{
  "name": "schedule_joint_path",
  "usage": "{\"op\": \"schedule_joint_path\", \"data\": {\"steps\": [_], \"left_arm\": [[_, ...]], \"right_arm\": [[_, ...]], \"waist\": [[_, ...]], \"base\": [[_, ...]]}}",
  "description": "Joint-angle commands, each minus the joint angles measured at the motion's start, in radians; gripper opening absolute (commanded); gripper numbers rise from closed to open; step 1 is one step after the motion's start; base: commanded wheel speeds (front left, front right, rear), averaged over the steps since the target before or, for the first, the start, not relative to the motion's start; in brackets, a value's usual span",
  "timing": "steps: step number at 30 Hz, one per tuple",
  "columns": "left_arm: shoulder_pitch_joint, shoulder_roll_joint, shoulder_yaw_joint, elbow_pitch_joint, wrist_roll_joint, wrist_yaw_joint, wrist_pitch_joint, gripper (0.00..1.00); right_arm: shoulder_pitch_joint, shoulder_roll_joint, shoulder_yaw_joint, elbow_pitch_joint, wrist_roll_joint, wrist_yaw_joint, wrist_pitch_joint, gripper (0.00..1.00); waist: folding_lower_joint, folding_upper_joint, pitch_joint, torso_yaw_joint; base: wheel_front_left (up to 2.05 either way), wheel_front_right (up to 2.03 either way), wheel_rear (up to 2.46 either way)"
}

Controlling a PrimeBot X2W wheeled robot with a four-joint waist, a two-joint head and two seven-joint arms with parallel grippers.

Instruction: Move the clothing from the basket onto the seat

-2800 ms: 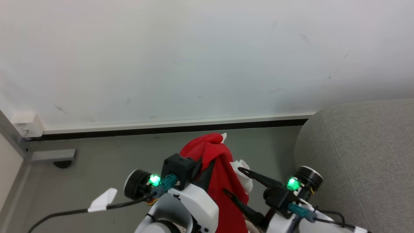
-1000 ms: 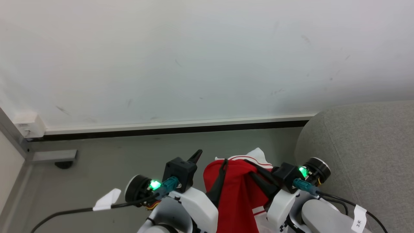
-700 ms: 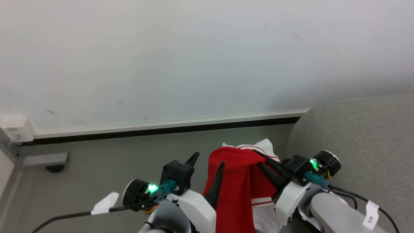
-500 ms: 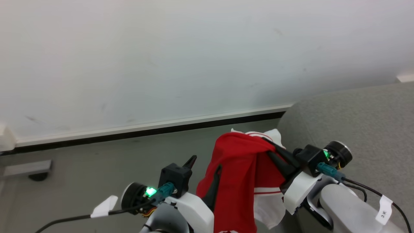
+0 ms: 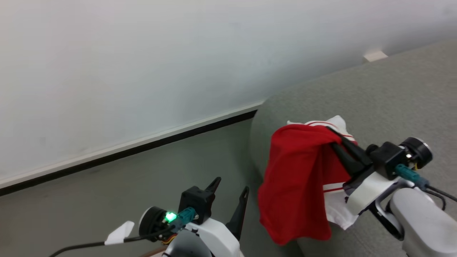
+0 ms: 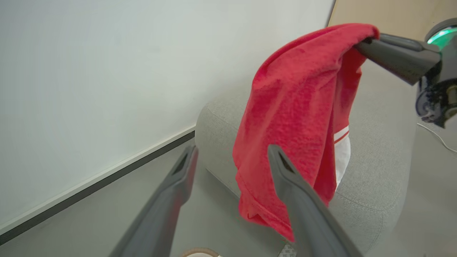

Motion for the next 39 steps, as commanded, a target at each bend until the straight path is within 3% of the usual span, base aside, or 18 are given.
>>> {"op": "schedule_joint_path", "data": {"steps": [1,11,17,22,31,36,39], "left_arm": [[0.007,-0.001,-0.004,0.007,-0.006,-0.001,-0.005,1.0],[-0.042,0.006,-0.023,-0.002,0.011,-0.017,0.004,1.0],[-0.136,0.013,-0.05,-0.026,0.048,-0.049,0.038,1.0],[-0.255,0.024,-0.063,-0.048,0.081,-0.088,0.074,1.0],[-0.467,0.043,-0.066,-0.062,0.137,-0.154,0.1,1.0],[-0.531,0.028,-0.068,-0.047,0.147,-0.162,0.082,1.0],[-0.54,0.018,-0.067,-0.027,0.143,-0.155,0.066,1.0]], "right_arm": [[0.024,-0.023,-0.031,-0.019,-0.009,-0.002,-0.003,0.0],[0.079,-0.082,-0.165,-0.075,-0.001,-0.002,-0.003,0.0],[0.097,-0.076,-0.372,-0.114,-0.007,-0.002,-0.003,0.0],[0.016,-0.082,-0.55,-0.114,0.005,-0.002,0.0,0.0],[-0.321,-0.18,-0.883,0.01,-0.062,-0.002,0.052,0.0],[-0.451,-0.19,-1.009,0.137,-0.138,-0.002,0.084,0.0],[-0.476,-0.163,-1.06,0.236,-0.19,-0.002,0.076,0.0]], "waist": [[0.0,-0.0001,0.017,-0.067],[0.0,-0.0001,0.096,-0.12],[0.0,-0.0001,0.231,-0.075],[0.0,-0.0001,0.392,-0.017],[0.0,-0.0001,0.656,0.064],[0.0,-0.0001,0.739,0.1],[0.0,-0.0001,0.76,0.121]], "base": [[0.0,0.0,0.0],[0.0,0.0,0.0],[0.0,0.0,0.0],[0.0,0.0,0.0],[0.0,0.0,0.0],[0.0,0.0,0.0],[0.0,0.0,0.0]]}}
